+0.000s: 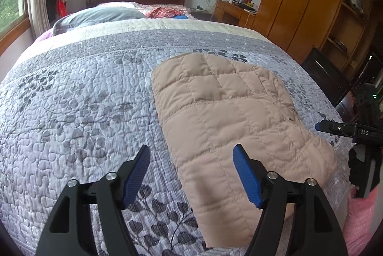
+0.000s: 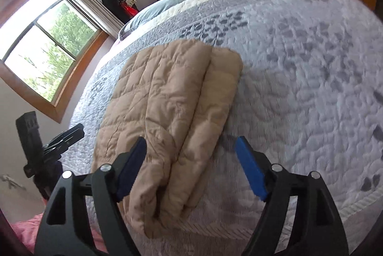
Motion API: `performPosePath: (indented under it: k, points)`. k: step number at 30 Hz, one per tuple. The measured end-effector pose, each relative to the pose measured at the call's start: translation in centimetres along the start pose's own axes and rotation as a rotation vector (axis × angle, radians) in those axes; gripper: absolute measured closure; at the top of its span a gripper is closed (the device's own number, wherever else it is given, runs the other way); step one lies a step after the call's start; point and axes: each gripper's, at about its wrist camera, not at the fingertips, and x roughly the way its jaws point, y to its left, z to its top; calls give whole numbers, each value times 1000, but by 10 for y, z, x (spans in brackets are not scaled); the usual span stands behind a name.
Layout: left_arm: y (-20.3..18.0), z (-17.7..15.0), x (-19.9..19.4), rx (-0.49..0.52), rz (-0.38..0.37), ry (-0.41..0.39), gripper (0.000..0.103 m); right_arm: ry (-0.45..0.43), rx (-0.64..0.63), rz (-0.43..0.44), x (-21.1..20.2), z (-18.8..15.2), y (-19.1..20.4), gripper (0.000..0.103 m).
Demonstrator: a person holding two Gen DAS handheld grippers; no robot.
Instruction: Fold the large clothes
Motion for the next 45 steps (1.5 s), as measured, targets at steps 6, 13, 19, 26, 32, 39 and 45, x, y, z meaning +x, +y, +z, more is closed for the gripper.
performPosePath:
  k: [6,13,19,26,32,39,45]
  points:
    - [12,-11,0,-25,-53,15,25,56,30,132,14,-17,-7,14]
    - [29,-17,24,-103,-176,93,23,109,96,250,38,-28,-18,13]
    - [34,-19,46,-150,-230,145,22,148,137,325,58,-29,-26,12]
    - [24,-16,57,-111,-269,139,16,168,113,362,72,-29,-25,11]
    - [27,-16,86,-190,-434,179,9,169,73,369,80,-23,-11,12]
    - [18,-17,78,-165,-440,116,33,155,25,370,85,-17,8,46]
    - [7,-14,50,-134,-399,23,47,95,-61,334,65,-17,31,59]
